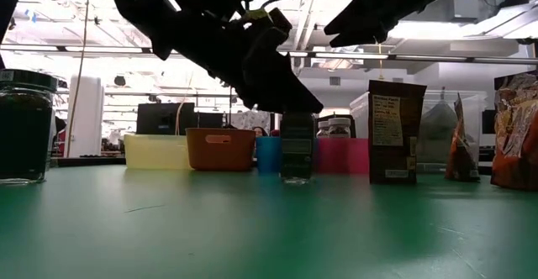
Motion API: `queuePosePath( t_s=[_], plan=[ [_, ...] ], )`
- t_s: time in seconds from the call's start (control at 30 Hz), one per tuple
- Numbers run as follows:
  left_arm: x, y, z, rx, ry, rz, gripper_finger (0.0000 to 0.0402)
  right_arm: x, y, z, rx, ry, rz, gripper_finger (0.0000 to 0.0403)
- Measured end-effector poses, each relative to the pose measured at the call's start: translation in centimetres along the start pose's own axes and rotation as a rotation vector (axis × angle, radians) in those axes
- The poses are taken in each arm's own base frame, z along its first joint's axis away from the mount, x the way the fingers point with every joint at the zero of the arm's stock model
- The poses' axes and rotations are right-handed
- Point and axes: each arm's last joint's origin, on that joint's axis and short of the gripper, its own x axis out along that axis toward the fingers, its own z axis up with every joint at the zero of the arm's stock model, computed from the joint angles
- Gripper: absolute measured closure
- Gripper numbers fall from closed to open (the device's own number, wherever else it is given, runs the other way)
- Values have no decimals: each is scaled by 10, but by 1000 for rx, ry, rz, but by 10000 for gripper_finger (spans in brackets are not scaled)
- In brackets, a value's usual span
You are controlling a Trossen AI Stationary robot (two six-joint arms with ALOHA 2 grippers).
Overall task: Sort spices by type
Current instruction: Put the right green seasoning bottle into the yellow bin
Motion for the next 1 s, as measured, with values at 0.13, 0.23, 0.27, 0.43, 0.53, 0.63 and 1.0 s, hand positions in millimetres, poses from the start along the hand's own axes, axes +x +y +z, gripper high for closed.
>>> queuePosePath(
  t_s=[0.13,0.23,0.27,0.43,0.53,0.63,1.0],
  plan=[
    [-18,8,18,38,-8,19,208,0,0,-4,13,40,-1,62],
    [-40,20,38,60,-24,62,208,0,0,-6,9,58,-1,62],
    [-49,25,45,66,-33,82,208,0,0,-6,9,58,-1,62],
    [-95,52,73,75,-68,268,208,0,0,-6,9,58,-1,62],
    [-115,66,73,54,-81,365,208,0,0,-6,9,59,0,62],
    [-135,75,61,27,-83,460,208,0,0,-6,7,63,-1,62],
    [-187,108,-23,-237,-225,838,202,0,0,-4,15,41,0,62]
  ],
)
